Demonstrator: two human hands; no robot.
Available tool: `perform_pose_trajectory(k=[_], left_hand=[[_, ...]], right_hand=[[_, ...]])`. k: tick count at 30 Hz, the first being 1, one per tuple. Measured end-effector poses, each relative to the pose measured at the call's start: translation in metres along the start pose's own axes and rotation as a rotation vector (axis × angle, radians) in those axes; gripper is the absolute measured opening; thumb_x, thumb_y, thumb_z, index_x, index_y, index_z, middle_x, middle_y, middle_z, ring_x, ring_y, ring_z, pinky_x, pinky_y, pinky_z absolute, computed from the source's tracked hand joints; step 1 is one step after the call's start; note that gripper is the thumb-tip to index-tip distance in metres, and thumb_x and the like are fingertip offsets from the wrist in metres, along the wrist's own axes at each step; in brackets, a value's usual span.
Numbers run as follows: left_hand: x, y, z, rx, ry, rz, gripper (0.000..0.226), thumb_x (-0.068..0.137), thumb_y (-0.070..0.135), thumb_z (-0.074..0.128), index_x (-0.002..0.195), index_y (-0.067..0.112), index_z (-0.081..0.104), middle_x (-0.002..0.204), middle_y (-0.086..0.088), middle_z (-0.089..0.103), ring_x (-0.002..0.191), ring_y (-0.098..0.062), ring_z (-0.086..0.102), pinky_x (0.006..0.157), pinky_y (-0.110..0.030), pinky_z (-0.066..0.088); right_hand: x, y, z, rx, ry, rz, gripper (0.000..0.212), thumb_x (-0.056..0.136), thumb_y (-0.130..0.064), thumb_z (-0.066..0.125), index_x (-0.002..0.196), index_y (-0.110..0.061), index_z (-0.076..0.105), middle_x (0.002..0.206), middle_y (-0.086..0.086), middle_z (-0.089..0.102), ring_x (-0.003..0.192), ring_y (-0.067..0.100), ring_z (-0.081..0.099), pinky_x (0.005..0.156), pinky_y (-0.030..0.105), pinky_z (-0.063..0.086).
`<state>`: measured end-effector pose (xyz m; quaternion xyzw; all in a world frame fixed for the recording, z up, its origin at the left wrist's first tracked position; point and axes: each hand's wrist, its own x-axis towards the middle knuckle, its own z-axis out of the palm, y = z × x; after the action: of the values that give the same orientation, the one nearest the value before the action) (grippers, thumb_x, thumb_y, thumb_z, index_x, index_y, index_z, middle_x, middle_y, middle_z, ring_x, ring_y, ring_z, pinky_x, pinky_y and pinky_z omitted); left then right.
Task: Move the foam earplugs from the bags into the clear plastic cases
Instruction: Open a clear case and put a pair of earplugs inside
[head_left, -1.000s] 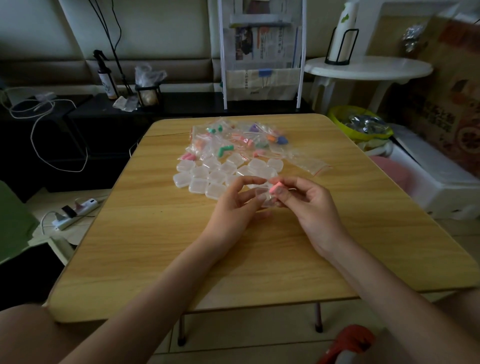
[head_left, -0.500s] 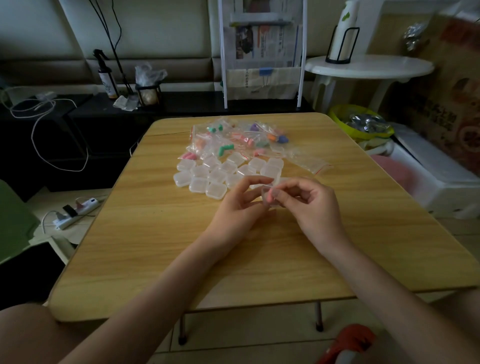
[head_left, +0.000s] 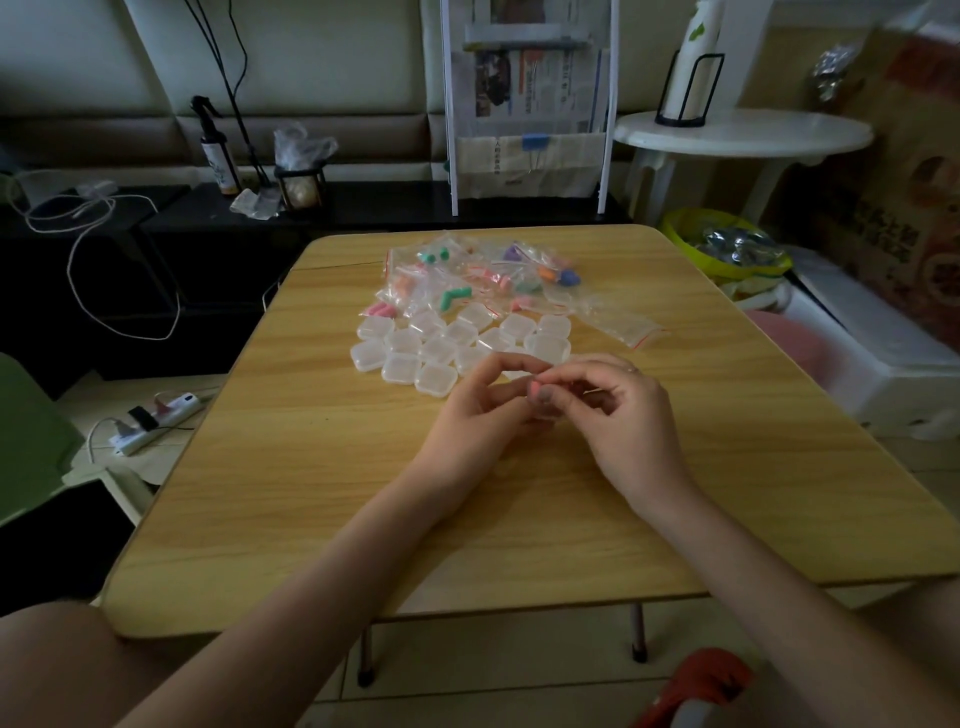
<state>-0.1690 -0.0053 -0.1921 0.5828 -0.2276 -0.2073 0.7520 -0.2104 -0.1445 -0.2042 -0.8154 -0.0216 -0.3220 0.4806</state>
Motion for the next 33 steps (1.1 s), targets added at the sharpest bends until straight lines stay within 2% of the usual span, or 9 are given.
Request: perform_pose_trajectory(k=[5, 10, 17, 20, 23, 26, 29, 31, 33], left_hand=[[0.0021, -0.0009, -0.0039, -0.021, 0.087, -0.025, 0.014, 0.093, -0.002, 0.052, 0.1, 0.009, 0.055, 0.084, -0.009, 0.07, 0.076, -0.016, 0.068, 0.084, -0.034, 0.055], [0.0038, 0.0003, -0.0052, -0.087, 0.16, -0.057, 0.018, 0.091, -0.007, 0.051, 0.1, 0.007, 0.055, 0.081, -0.008, 0.072, 0.075, -0.017, 0.068, 0.08, -0.031, 0.058], [0.0062, 0.0023, -0.0053, -0.099, 0.225, -0.073, 0.014, 0.089, -0.006, 0.054, 0.087, 0.008, 0.055, 0.086, -0.012, 0.071, 0.081, -0.023, 0.068, 0.071, -0.027, 0.058], [0.0058, 0.0027, -0.005, -0.068, 0.216, -0.07, 0.011, 0.09, -0.003, 0.055, 0.091, 0.007, 0.057, 0.092, -0.015, 0.071, 0.087, -0.027, 0.069, 0.07, -0.026, 0.058], [0.0044, 0.0028, -0.005, -0.058, 0.206, -0.059, 0.01, 0.091, -0.002, 0.054, 0.091, 0.008, 0.057, 0.088, -0.013, 0.071, 0.083, -0.023, 0.07, 0.072, -0.027, 0.058], [0.0033, 0.0032, -0.0051, -0.046, 0.189, -0.043, 0.01, 0.091, -0.003, 0.054, 0.091, 0.007, 0.056, 0.08, -0.008, 0.072, 0.079, -0.02, 0.07, 0.075, -0.029, 0.058], [0.0028, 0.0035, -0.0045, -0.045, 0.179, -0.031, 0.01, 0.09, -0.004, 0.054, 0.092, 0.005, 0.054, 0.079, -0.008, 0.072, 0.08, -0.021, 0.069, 0.075, -0.03, 0.058], [0.0022, 0.0042, -0.0031, -0.056, 0.173, -0.029, 0.01, 0.089, -0.006, 0.054, 0.094, 0.004, 0.053, 0.079, -0.009, 0.072, 0.081, -0.022, 0.068, 0.076, -0.03, 0.058], [0.002, 0.0043, -0.0019, -0.055, 0.165, -0.028, 0.011, 0.089, -0.006, 0.054, 0.095, 0.002, 0.053, 0.08, -0.012, 0.071, 0.082, -0.024, 0.067, 0.078, -0.032, 0.058]], right_hand=[[0.0, 0.0023, 0.0009, -0.017, -0.073, 0.0, 0.015, 0.085, -0.009, 0.068, 0.094, -0.019, 0.075, 0.097, -0.001, 0.061, 0.092, 0.003, 0.058, 0.074, 0.01, 0.046], [-0.0008, -0.0016, 0.0008, 0.201, -0.071, 0.111, 0.033, 0.084, -0.004, 0.069, 0.101, -0.032, 0.061, 0.099, -0.006, 0.062, 0.083, 0.006, 0.062, 0.075, 0.022, 0.053], [0.0009, -0.0068, -0.0015, 0.31, -0.008, 0.103, 0.023, 0.08, 0.003, 0.069, 0.091, -0.016, 0.062, 0.091, 0.003, 0.068, 0.087, 0.01, 0.067, 0.077, 0.017, 0.05], [0.0, -0.0072, -0.0025, 0.271, -0.008, 0.07, 0.025, 0.082, -0.001, 0.07, 0.094, -0.021, 0.06, 0.094, 0.0, 0.07, 0.092, 0.009, 0.067, 0.076, 0.019, 0.051], [-0.0008, -0.0057, -0.0023, 0.274, -0.019, 0.052, 0.018, 0.084, -0.002, 0.068, 0.097, -0.013, 0.062, 0.095, 0.003, 0.071, 0.094, 0.012, 0.068, 0.079, 0.024, 0.053], [-0.0018, -0.0069, -0.0021, 0.265, -0.027, 0.063, 0.012, 0.085, -0.006, 0.069, 0.096, -0.007, 0.065, 0.087, 0.002, 0.073, 0.088, 0.013, 0.07, 0.078, 0.028, 0.055], [-0.0016, -0.0066, -0.0019, 0.177, -0.01, 0.056, 0.005, 0.084, -0.011, 0.07, 0.088, -0.013, 0.069, 0.085, -0.003, 0.071, 0.084, 0.008, 0.067, 0.073, 0.031, 0.054], [-0.0007, -0.0036, -0.0017, 0.097, 0.011, 0.034, 0.006, 0.083, -0.013, 0.071, 0.083, -0.018, 0.07, 0.09, -0.006, 0.068, 0.086, 0.007, 0.064, 0.068, 0.029, 0.051], [-0.0001, -0.0008, -0.002, 0.031, 0.021, 0.019, 0.009, 0.083, -0.013, 0.071, 0.081, -0.022, 0.07, 0.094, -0.01, 0.063, 0.088, 0.005, 0.06, 0.063, 0.02, 0.047]])
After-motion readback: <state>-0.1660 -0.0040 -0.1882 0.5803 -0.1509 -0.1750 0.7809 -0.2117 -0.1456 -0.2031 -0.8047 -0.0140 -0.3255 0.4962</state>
